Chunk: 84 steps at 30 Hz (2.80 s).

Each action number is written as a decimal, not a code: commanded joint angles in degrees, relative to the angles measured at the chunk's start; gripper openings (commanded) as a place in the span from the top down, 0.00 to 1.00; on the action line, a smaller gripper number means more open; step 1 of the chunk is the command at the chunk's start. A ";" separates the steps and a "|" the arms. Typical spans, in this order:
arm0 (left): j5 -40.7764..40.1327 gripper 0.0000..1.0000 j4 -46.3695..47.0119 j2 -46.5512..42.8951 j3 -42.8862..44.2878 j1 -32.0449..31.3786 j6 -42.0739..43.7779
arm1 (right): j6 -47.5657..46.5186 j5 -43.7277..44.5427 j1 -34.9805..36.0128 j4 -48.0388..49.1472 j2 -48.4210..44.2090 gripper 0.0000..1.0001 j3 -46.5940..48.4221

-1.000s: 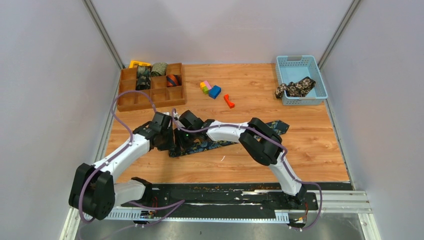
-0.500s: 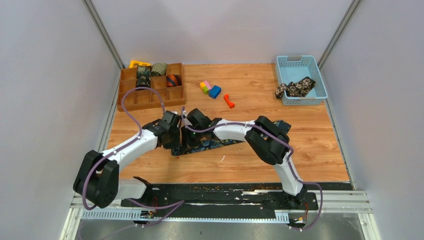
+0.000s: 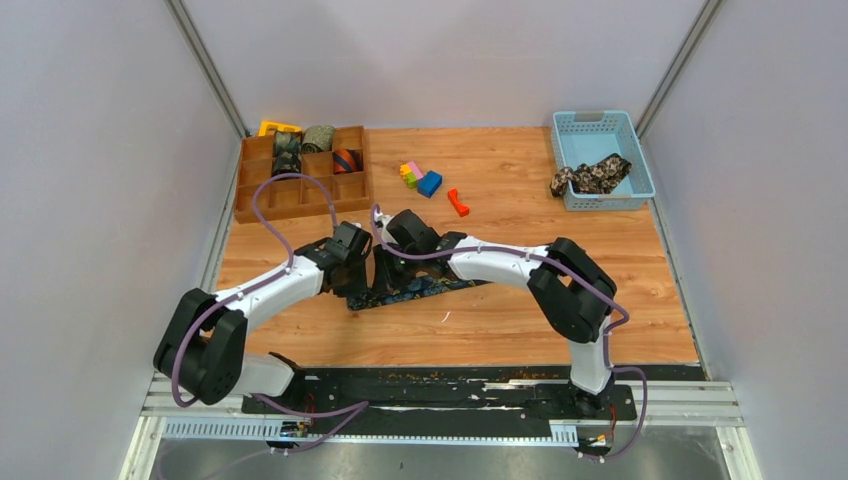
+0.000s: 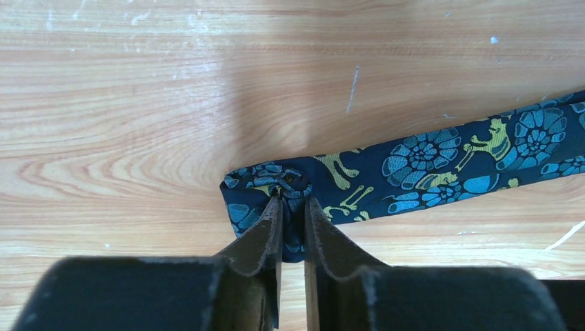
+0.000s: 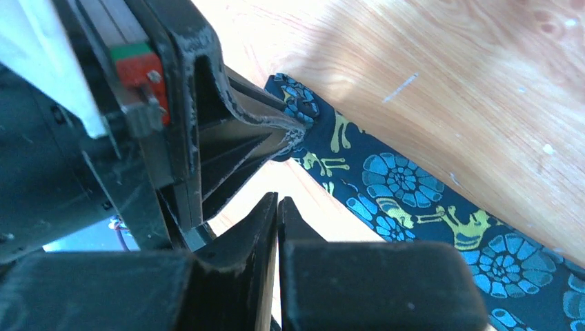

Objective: Roll the ties
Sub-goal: Roll the tie at the center of the board.

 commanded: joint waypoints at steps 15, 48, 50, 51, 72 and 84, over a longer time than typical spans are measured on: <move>5.03 0.57 3.40 -5.37 -0.74 -0.72 -3.78 | -1.10 2.22 -1.68 -0.79 -4.65 0.94 -2.61; 4.73 0.75 10.88 -17.19 -8.62 2.25 -1.71 | 3.59 -0.91 -0.98 0.81 -0.91 0.91 2.10; 4.63 0.73 9.76 -18.32 -8.07 2.40 -1.26 | 3.74 -0.91 -0.78 1.06 -0.61 0.90 2.19; 4.55 0.73 9.21 -18.83 -7.85 2.44 -1.01 | 3.83 -0.93 -0.69 1.17 -0.46 0.89 2.34; 5.59 0.29 5.67 -32.40 -13.36 12.00 -0.64 | 2.75 1.42 0.34 -2.73 4.27 0.71 7.60; 8.72 0.39 7.73 -36.43 -18.17 14.42 -2.32 | 2.73 1.73 0.82 -3.11 7.62 0.75 9.39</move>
